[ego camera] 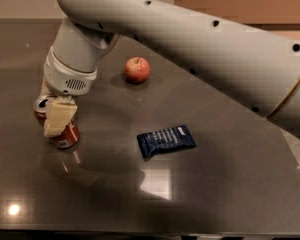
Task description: Pick coke can
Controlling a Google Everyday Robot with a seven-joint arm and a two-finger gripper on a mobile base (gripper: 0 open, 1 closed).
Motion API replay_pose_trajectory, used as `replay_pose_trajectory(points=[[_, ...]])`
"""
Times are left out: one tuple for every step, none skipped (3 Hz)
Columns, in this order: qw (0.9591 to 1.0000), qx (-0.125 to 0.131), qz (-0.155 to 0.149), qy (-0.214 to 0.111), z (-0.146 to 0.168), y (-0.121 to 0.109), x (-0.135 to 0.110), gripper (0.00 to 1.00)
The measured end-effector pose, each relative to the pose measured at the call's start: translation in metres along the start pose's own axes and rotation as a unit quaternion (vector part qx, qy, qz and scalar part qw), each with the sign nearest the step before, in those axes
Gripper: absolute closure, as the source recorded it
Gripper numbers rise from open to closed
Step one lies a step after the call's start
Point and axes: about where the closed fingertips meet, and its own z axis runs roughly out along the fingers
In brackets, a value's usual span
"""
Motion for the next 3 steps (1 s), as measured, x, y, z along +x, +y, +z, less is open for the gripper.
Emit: replay_pose_trajectory(points=[[1.0, 0.001, -0.007, -0.002, -0.015, 0.0, -0.014, 0.87], [0.9997, 0.01, -0.013, -0.018, -0.041, -0.006, -0.033, 1.0], [0.9993, 0.016, -0.019, -0.026, -0.064, -0.008, -0.052, 1.0]])
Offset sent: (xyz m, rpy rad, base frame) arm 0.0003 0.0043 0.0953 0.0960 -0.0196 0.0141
